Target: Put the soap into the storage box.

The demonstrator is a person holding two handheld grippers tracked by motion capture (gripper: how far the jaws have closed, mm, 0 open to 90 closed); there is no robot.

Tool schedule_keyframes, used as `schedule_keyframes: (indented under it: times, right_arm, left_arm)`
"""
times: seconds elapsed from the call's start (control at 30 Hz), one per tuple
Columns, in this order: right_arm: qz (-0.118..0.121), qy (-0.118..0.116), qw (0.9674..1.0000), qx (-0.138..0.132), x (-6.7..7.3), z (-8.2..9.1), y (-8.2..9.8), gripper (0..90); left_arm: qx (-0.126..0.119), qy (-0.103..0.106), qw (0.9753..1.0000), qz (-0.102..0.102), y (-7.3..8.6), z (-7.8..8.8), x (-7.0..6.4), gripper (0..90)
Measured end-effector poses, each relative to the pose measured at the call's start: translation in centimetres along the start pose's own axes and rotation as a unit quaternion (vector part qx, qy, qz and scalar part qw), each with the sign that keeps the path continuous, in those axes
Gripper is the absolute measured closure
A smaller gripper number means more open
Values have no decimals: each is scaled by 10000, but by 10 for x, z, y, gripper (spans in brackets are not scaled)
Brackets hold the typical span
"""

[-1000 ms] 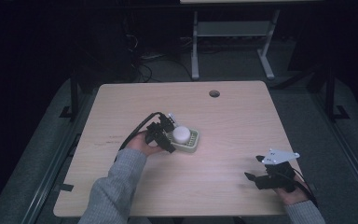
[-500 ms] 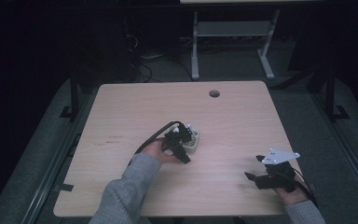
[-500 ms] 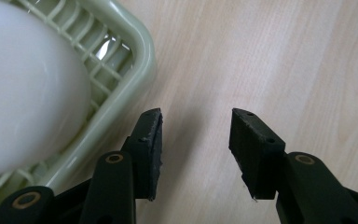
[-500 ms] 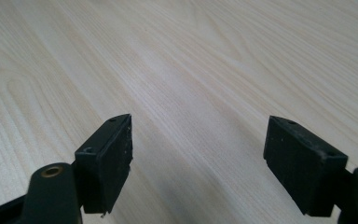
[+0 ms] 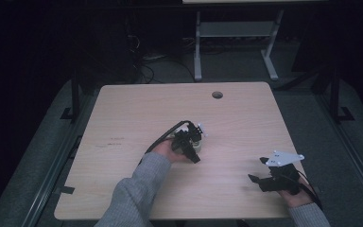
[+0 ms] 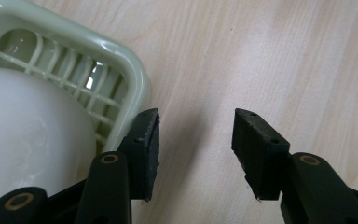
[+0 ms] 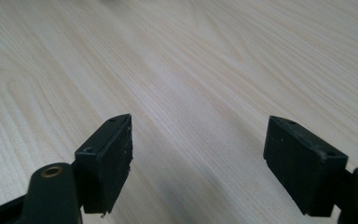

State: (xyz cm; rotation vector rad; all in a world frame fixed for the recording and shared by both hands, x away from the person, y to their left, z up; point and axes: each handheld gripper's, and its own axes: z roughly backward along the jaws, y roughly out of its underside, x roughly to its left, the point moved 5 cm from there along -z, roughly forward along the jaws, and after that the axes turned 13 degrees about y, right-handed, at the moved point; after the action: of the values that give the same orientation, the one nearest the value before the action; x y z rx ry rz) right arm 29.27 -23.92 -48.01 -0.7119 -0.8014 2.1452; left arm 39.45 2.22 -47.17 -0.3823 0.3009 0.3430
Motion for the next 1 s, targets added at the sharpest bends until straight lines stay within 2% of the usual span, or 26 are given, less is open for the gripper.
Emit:
schedule_keyframes:
  times: [0.17, 0.23, 0.33, 1.0]
  right_arm:
    - [-17, 2, 10000, -1, -2, 0, 1, 232]
    - [-21, 18, 10000, 4, -1, 0, 1, 232]
    - [2, 23, 10000, 2, -1, 0, 0, 232]
    - [2, 64, 10000, 28, -1, -1, 0, 232]
  left_arm:
    - [-7, 26, 10000, -17, 4, 2, -6, 476]
    - [8, -12, 9999, -100, 6, 4, -9, 468]
    - [-41, -64, 9999, -104, 14, 8, -13, 459]
    - [-269, -190, 9994, 65, 62, 22, -27, 425]
